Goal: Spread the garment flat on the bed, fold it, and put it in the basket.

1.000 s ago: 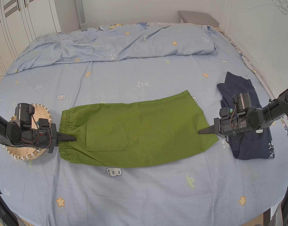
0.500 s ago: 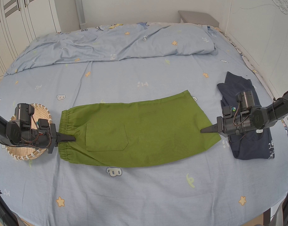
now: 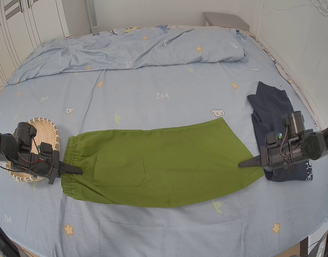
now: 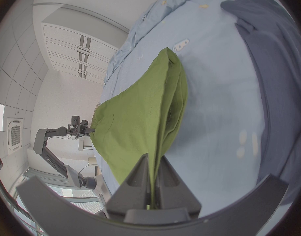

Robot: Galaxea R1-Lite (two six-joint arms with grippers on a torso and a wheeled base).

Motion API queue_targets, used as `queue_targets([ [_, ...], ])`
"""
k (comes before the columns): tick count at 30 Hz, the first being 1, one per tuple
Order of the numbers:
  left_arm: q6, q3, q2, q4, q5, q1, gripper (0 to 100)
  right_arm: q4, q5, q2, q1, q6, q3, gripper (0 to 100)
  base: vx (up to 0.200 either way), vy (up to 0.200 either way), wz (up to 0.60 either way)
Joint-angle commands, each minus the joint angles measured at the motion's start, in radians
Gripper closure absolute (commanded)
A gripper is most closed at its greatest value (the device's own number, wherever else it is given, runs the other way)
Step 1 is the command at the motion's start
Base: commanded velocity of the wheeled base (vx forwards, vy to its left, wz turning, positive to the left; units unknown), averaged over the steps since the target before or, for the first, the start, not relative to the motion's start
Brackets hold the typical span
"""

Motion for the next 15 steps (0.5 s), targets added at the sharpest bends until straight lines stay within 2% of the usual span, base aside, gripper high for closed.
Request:
queue_targets([
  [1, 0.158, 0.016, -0.026, 0.153, 0.001, 0.051, 100, -0.013, -0.004, -0.144, 0.017, -0.008, 0.192, 100, 0.0, 0.0, 0.0],
  [2, 0.169, 0.019, -0.026, 0.162, 0.001, 0.055, 100, -0.014, -0.004, -0.148, 0.019, -0.01, 0.202, 100, 0.0, 0.0, 0.0],
  [4, 0.282, 0.044, -0.024, 0.242, 0.001, 0.097, 100, -0.043, -0.003, -0.193, 0.037, -0.008, 0.304, 100, 0.0, 0.0, 0.0],
  [5, 0.282, 0.044, -0.024, 0.242, 0.001, 0.097, 100, -0.043, -0.003, -0.193, 0.037, -0.008, 0.304, 100, 0.0, 0.0, 0.0],
  [6, 0.346, 0.062, -0.024, 0.279, 0.001, 0.124, 100, -0.08, -0.003, -0.221, 0.047, -0.007, 0.38, 100, 0.0, 0.0, 0.0],
  [11, 0.363, 0.122, -0.036, 0.265, 0.009, 0.15, 100, -0.195, -0.003, -0.26, 0.067, 0.001, 0.569, 100, 0.0, 0.0, 0.0],
  [15, 0.365, 0.165, -0.046, 0.233, 0.009, 0.138, 100, -0.299, -0.001, -0.253, 0.076, 0.003, 0.667, 100, 0.0, 0.0, 0.0],
])
